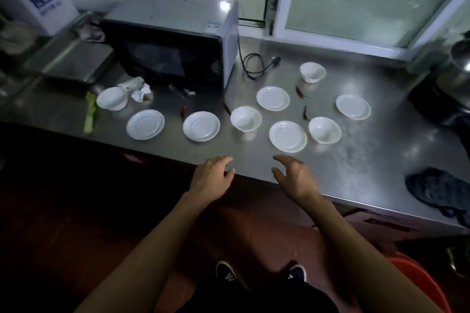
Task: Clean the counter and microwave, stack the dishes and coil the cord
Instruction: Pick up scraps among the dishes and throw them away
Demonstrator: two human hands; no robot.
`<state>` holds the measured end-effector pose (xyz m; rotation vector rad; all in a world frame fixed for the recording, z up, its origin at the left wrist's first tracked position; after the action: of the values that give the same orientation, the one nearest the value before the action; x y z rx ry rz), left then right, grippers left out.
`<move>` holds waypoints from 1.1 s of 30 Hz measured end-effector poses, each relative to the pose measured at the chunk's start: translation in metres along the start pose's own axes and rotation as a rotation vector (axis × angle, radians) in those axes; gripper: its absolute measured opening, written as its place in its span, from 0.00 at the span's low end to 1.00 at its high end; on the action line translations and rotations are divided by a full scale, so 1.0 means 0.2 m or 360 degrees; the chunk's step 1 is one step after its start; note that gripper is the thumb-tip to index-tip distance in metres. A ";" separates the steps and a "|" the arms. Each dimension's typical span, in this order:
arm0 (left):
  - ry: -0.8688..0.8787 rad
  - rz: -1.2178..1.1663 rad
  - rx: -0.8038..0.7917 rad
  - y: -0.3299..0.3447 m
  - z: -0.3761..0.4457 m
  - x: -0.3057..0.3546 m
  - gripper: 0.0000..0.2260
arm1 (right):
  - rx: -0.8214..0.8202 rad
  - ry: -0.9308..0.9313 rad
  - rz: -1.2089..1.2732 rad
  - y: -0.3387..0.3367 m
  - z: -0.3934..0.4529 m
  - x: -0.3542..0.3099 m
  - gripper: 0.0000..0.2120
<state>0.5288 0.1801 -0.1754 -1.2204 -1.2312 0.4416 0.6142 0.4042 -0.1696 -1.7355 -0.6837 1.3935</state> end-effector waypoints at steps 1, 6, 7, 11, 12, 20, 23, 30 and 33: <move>-0.0039 -0.0025 0.0028 -0.04 -0.01 -0.06 0.19 | -0.0026 -0.0033 -0.0004 0.03 0.04 -0.06 0.19; -0.0258 -0.0083 0.0135 -0.18 -0.04 -0.32 0.19 | -0.0144 -0.0208 -0.0021 0.16 0.22 -0.33 0.20; -0.0301 -0.0089 0.0153 -0.20 -0.05 -0.37 0.19 | -0.0176 -0.0241 -0.0033 0.19 0.25 -0.38 0.20; -0.0414 -0.0163 0.0242 -0.26 -0.06 -0.53 0.18 | -0.0257 -0.0348 -0.0029 0.30 0.40 -0.55 0.19; -0.0432 -0.0176 0.0252 -0.26 -0.06 -0.57 0.18 | -0.0264 -0.0366 -0.0018 0.33 0.44 -0.58 0.19; -0.0605 -0.0197 0.0242 -0.38 0.22 -0.85 0.18 | -0.0364 -0.0356 0.0050 0.55 0.93 -0.72 0.20; -0.0610 -0.0199 0.0211 -0.45 0.37 -0.90 0.19 | -0.0370 -0.0354 0.0045 0.60 1.11 -0.74 0.19; -0.0621 -0.0228 0.0194 -0.54 0.72 -0.98 0.19 | -0.0455 -0.0275 0.0047 0.68 1.49 -0.73 0.19; -0.0594 -0.0225 0.0187 -0.54 0.80 -0.98 0.20 | -0.0478 -0.0289 0.0019 0.70 1.57 -0.73 0.20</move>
<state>0.2835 0.0558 -0.1952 -0.9689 -1.5747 0.6473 0.2644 0.2878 -0.2332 -1.8560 -1.0277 1.5312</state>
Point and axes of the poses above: each hand's wrist, its own z-axis towards the middle knuckle, its own y-axis out of the palm, x = y × z, the point moved 1 cm from there along z, towards the middle knuckle, and after that the axes turned 1 degree about -z, right-handed, at the moved point
